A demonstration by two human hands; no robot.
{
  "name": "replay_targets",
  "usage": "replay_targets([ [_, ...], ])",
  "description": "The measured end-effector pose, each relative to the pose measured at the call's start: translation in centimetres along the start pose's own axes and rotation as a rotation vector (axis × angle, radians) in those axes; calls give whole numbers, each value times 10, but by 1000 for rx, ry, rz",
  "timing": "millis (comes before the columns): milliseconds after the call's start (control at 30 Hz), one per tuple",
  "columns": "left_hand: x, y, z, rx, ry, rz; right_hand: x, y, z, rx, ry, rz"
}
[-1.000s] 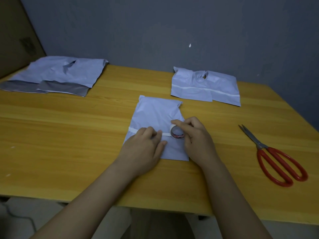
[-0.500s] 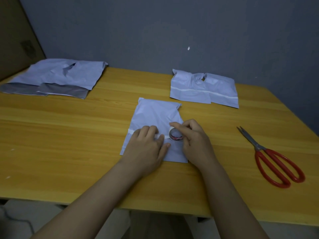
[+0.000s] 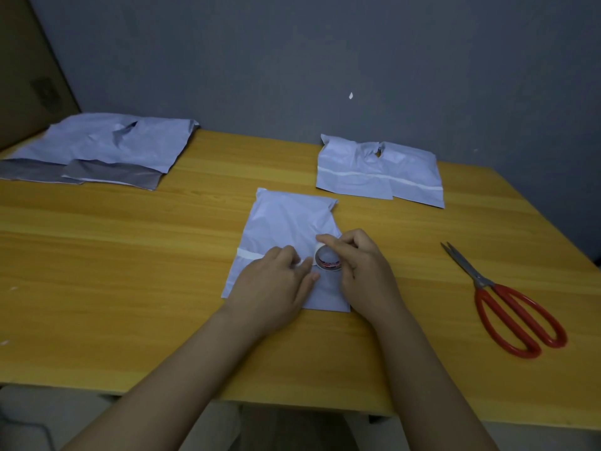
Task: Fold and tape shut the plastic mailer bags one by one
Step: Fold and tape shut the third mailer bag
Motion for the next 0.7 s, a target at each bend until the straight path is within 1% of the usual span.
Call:
replay_targets([
  [100, 8, 2, -2, -8, -74, 30, 1, 1, -1, -10, 6, 0],
  [200, 11, 3, -4, 2, -84, -22, 1, 1, -1, -13, 10, 25],
  [300, 9, 3, -4, 16, -111, -4, 1, 0, 0, -12, 12, 44],
  [400, 8, 1, -3, 32, -115, 16, 2, 0, -1, -13, 24, 64],
  [467, 8, 2, -2, 43, -109, -51, 3, 0, -2, 1, 49, 76],
  [600, 6, 3, -2, 9, -119, -104, 4, -2, -3, 43, 97, 118],
  [700, 7, 1, -1, -5, -96, -118, 3, -4, -4, 98, 113, 168],
])
Point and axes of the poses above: each hand's wrist, its own z-axis towards the middle knuckle, its own x-axis out of the palm, y = z × x, the point moved 5 cm from there along z, towards the middle knuckle, and after that the axes turned 14 degrees about y, right-handed, at the moved point
